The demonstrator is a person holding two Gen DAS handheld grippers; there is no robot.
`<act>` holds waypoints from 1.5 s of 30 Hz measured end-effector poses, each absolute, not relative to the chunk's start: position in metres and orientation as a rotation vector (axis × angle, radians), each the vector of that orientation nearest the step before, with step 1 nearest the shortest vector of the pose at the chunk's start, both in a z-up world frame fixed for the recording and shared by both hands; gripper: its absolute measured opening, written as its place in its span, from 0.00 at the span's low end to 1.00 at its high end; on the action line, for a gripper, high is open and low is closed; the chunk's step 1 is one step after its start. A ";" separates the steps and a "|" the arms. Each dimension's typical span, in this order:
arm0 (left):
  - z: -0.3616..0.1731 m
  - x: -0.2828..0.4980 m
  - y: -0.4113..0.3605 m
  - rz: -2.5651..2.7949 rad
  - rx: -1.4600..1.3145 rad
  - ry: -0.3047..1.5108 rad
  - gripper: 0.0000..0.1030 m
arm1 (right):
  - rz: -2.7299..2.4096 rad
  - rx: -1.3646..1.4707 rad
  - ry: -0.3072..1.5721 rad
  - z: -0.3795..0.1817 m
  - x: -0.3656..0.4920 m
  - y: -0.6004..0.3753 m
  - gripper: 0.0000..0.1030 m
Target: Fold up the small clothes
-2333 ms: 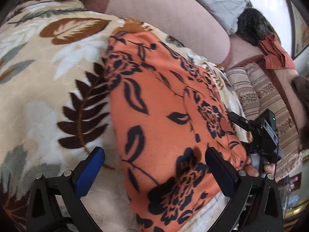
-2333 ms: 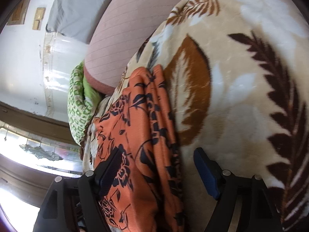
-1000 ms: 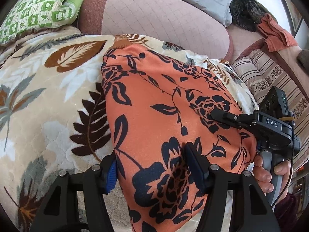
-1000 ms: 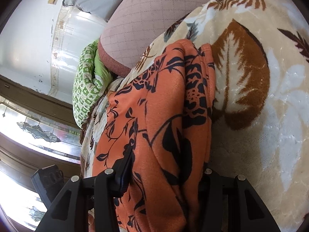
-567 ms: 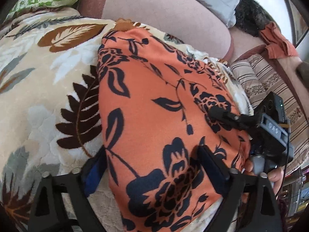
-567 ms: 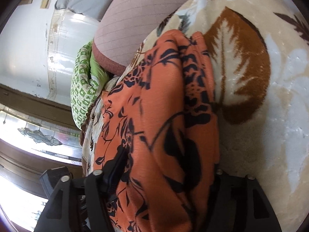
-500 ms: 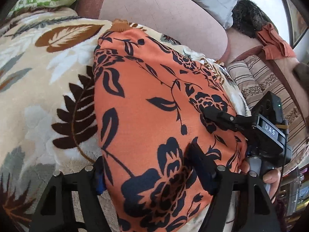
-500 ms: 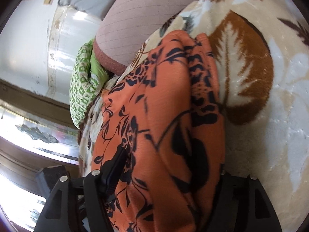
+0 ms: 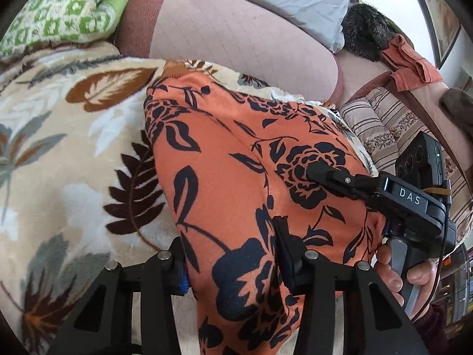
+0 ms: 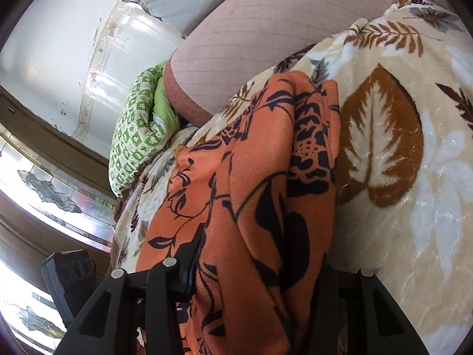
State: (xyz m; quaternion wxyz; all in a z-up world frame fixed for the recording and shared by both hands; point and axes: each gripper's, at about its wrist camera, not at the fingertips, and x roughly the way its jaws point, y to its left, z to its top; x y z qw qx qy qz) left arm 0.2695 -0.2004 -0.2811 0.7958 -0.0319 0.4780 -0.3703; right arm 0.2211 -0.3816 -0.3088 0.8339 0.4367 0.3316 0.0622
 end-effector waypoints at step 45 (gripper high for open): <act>-0.255 0.114 -0.094 -0.543 0.117 1.001 0.51 | 0.205 0.946 0.760 -0.278 0.093 -0.269 0.46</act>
